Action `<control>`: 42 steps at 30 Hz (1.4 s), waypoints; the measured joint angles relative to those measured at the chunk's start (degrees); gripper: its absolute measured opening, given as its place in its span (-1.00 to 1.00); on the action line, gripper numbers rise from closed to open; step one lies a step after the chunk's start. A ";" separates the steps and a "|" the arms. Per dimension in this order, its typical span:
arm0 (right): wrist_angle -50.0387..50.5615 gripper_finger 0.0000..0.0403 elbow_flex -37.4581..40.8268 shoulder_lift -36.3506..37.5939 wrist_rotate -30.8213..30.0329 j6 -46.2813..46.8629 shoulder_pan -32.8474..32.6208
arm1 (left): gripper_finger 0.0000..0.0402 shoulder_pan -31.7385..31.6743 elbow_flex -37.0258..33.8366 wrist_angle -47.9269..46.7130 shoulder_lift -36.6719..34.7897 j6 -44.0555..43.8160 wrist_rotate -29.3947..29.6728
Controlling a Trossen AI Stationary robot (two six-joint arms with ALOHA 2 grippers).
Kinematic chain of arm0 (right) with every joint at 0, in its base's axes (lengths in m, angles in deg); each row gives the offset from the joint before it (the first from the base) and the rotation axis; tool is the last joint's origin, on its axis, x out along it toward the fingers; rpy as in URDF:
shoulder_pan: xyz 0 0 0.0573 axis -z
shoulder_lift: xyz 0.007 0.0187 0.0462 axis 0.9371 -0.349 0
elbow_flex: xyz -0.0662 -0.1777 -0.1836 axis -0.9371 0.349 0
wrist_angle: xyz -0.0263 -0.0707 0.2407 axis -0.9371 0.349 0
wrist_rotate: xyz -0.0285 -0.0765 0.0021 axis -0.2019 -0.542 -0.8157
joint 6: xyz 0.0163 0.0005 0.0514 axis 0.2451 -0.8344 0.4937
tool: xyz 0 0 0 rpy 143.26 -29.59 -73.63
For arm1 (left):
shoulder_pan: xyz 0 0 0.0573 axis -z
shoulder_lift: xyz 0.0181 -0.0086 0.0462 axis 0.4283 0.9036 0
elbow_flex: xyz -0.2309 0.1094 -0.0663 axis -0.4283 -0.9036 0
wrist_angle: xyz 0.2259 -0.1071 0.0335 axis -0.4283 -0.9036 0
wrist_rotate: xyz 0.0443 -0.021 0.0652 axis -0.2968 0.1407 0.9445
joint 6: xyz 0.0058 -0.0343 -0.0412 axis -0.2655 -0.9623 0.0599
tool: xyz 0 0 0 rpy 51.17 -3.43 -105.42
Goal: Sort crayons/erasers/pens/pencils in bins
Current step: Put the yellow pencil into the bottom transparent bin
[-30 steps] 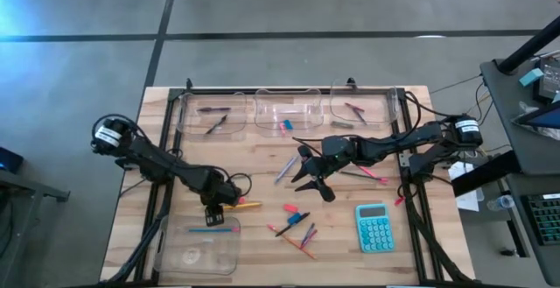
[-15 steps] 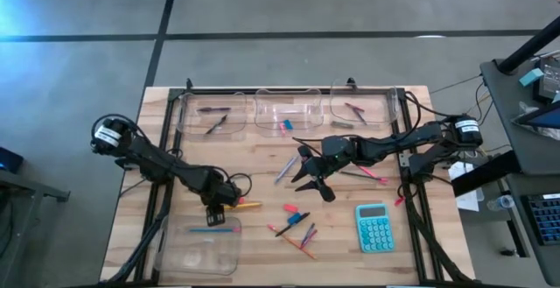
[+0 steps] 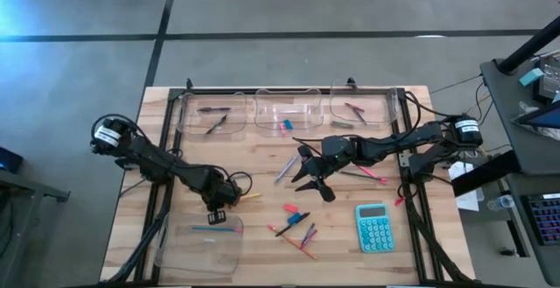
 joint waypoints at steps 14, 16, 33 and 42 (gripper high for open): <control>0.04 -0.37 0.00 0.00 0.00 0.02 0.01 | -0.95 0.02 3.61 -1.71 -1.06 0.46 -0.55; 0.03 -0.37 0.00 0.00 0.00 0.02 0.00 | -0.95 0.00 4.98 -4.28 -1.43 0.50 -0.51; 0.05 -0.37 0.00 0.00 0.00 0.06 0.01 | -0.96 1.01 20.04 -26.66 -11.52 0.04 -0.88; 0.79 -0.37 0.00 0.00 0.00 -0.39 0.02 | -0.96 9.28 22.78 -26.93 -11.88 -8.74 -7.86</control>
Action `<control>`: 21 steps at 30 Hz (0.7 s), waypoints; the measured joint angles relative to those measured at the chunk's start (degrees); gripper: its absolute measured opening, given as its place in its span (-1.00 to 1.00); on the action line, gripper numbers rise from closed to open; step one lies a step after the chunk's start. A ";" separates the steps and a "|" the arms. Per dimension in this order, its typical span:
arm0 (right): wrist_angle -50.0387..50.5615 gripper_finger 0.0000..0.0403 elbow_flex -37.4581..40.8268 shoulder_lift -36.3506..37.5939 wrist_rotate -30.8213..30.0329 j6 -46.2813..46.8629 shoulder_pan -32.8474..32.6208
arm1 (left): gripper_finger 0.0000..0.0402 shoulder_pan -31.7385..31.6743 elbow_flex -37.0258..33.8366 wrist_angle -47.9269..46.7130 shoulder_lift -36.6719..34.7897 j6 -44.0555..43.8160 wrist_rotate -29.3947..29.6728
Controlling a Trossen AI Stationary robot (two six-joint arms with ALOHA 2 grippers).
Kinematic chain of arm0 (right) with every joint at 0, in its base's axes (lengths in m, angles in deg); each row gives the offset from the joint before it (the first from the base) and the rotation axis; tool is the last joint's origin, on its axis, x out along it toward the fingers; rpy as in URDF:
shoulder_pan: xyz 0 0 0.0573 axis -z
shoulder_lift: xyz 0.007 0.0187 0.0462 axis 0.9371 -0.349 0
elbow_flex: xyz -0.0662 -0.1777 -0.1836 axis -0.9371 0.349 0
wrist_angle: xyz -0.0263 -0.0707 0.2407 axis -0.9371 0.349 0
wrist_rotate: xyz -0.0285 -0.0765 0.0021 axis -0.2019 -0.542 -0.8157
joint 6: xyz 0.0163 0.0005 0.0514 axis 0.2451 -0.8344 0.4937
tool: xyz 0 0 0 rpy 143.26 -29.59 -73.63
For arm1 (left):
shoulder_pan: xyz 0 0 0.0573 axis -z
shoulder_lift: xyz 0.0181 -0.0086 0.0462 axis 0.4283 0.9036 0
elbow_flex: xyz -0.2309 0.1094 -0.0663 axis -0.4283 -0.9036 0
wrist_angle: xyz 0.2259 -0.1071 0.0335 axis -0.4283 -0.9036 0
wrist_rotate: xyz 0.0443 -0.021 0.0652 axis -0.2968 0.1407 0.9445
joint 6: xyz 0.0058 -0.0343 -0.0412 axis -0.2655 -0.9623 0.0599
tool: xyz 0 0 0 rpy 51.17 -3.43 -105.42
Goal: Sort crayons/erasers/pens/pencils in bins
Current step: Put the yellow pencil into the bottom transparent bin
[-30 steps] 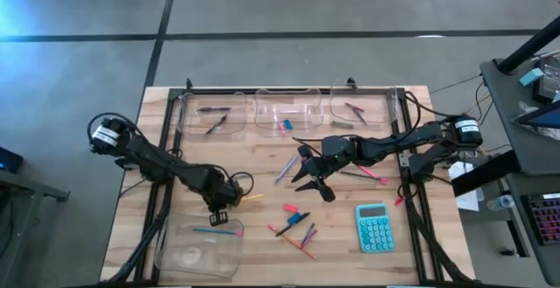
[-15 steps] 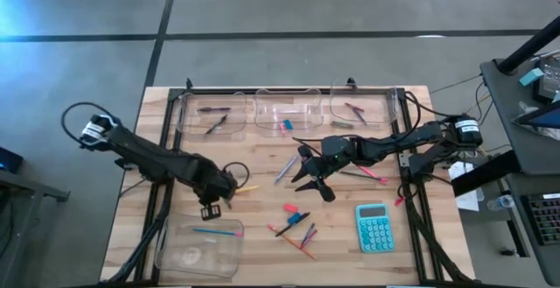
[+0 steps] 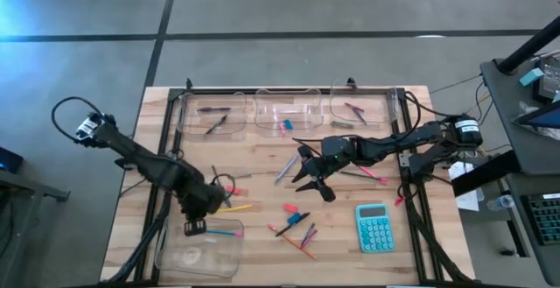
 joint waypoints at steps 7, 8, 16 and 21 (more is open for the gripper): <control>0.01 -0.37 0.00 0.00 -0.02 0.10 0.00 | -0.96 8.40 3.30 0.19 1.54 -8.72 -0.26; 0.02 -0.37 0.00 0.00 -0.02 0.13 0.00 | -0.96 9.81 3.36 0.36 1.65 -10.37 -0.24; 0.02 -0.37 0.00 0.00 -0.02 0.15 0.00 | -0.96 19.19 2.26 0.97 5.30 -19.36 -0.32; 0.02 -0.37 0.00 0.00 -0.02 0.15 0.00 | -0.96 20.12 2.21 1.40 8.85 -17.73 -1.05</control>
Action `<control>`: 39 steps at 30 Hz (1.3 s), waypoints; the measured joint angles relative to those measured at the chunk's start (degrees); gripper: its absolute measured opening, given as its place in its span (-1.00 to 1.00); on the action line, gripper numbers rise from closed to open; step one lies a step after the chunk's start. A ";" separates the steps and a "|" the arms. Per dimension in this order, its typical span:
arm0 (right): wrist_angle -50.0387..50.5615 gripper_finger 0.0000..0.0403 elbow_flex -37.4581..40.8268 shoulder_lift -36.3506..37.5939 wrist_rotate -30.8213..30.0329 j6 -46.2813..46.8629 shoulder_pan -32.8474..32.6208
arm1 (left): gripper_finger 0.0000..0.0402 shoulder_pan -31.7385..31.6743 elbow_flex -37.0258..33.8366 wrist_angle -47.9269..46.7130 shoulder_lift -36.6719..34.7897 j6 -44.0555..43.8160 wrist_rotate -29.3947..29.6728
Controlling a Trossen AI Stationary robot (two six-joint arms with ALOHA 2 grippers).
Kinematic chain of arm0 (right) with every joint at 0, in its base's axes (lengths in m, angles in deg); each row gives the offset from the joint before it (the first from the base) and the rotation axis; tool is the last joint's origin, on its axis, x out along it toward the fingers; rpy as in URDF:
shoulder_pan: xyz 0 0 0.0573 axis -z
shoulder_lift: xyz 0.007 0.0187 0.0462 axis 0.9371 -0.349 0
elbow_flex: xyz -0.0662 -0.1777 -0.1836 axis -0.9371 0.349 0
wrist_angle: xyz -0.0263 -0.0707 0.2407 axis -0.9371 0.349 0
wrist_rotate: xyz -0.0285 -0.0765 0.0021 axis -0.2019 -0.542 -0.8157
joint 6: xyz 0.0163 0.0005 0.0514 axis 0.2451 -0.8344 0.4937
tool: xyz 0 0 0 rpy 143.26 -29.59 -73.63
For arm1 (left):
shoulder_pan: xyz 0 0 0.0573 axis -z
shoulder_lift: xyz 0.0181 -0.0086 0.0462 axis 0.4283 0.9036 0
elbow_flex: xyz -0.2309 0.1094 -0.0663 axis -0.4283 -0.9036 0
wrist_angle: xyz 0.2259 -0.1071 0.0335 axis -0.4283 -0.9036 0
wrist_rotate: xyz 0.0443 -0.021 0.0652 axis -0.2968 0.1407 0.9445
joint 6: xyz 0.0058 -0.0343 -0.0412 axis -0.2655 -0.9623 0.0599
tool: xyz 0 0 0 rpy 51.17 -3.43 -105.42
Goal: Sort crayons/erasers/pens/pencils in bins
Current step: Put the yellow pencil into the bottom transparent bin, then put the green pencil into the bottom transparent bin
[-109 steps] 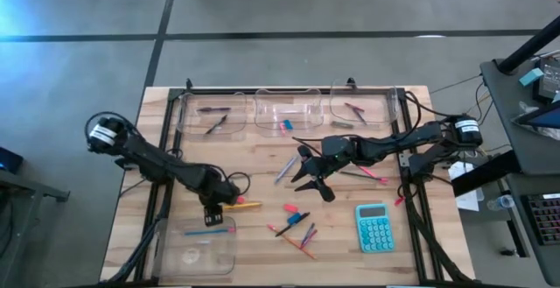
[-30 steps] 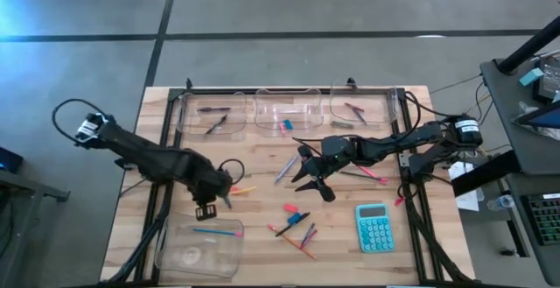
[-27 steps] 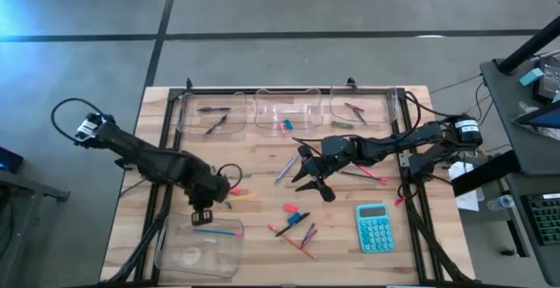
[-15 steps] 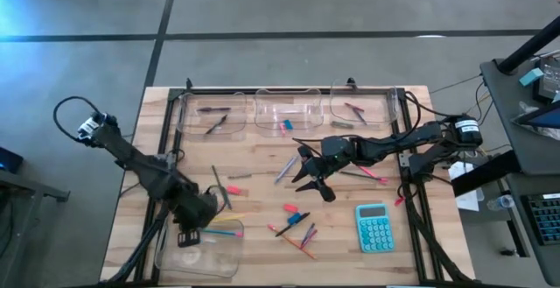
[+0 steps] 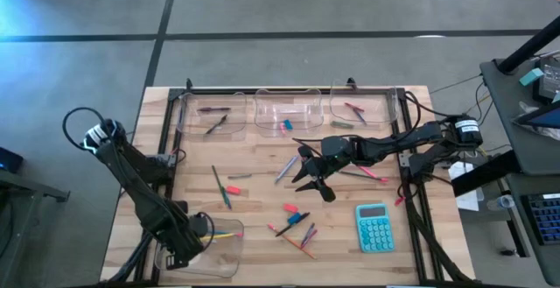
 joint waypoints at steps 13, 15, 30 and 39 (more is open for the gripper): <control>0.00 -0.37 0.00 0.00 -0.02 0.35 0.00 | -0.74 -0.15 -0.66 -0.06 3.34 2.45 -0.95; 0.01 -0.37 0.00 0.00 -0.02 0.35 -0.02 | -0.69 -0.34 -0.66 -0.08 3.41 2.45 -0.93; 2.71 -0.37 0.00 1.87 -0.01 -0.65 0.00 | -0.64 -9.99 2.57 -0.54 -3.38 2.55 20.29; 15.14 -0.37 0.08 11.68 -6.36 -4.04 0.00 | -0.64 -21.16 2.89 3.56 -8.54 16.24 38.65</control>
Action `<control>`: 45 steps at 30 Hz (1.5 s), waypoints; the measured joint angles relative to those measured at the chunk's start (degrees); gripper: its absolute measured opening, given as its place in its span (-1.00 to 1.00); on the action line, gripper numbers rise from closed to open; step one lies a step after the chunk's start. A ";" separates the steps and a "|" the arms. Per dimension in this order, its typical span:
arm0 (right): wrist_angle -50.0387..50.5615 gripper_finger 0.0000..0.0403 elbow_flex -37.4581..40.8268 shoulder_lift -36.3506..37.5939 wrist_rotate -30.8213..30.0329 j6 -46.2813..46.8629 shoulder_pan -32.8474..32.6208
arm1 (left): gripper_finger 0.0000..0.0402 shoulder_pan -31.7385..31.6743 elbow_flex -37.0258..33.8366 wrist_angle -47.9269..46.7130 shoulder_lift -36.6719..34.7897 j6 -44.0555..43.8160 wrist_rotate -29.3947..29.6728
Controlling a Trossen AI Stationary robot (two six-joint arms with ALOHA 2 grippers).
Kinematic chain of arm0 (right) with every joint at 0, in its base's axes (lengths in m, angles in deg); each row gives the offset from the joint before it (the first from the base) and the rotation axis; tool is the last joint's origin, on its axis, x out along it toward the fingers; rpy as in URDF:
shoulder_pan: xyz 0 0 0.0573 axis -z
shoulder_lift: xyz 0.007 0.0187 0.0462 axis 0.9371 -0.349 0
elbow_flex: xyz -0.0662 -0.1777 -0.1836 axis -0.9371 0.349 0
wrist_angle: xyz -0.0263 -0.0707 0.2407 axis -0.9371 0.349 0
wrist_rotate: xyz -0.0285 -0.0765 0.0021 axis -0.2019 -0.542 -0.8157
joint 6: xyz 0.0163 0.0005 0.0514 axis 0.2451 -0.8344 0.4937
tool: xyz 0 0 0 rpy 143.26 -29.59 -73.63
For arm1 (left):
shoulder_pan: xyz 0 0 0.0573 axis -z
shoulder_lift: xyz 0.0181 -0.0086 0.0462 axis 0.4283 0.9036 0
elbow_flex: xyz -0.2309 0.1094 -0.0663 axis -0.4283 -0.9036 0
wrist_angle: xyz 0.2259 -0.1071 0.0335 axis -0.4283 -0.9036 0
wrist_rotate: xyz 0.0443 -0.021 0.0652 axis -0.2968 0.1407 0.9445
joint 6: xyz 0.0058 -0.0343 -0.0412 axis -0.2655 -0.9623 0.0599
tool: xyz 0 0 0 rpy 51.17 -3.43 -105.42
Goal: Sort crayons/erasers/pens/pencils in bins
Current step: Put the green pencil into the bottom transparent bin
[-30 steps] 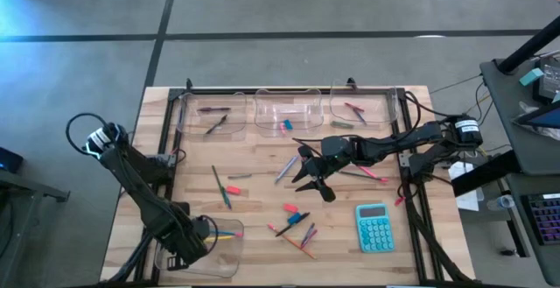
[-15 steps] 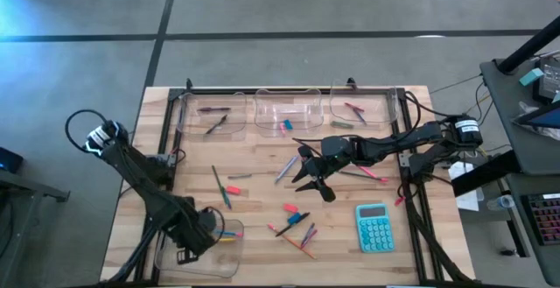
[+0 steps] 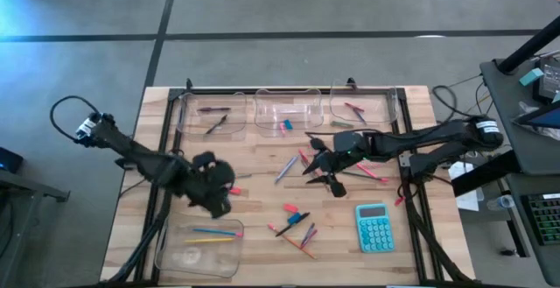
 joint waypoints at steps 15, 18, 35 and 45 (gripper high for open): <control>1.16 -0.37 6.38 13.75 -2.85 -1.54 0.00 | -0.64 -17.23 -15.49 0.84 -2.67 -14.13 -9.94; 1.15 -0.37 6.43 13.95 -3.02 -2.11 0.00 | -0.64 -18.02 -17.78 1.40 -3.06 -16.74 -10.94; 1.15 -0.37 6.28 13.65 -3.15 -2.10 0.00 | -0.39 -19.43 -27.24 5.23 -3.06 -27.31 -11.34; 1.15 -0.37 6.28 13.65 -3.17 -2.50 0.00 | 0.09 -21.76 -30.61 8.05 -3.04 -32.43 -11.30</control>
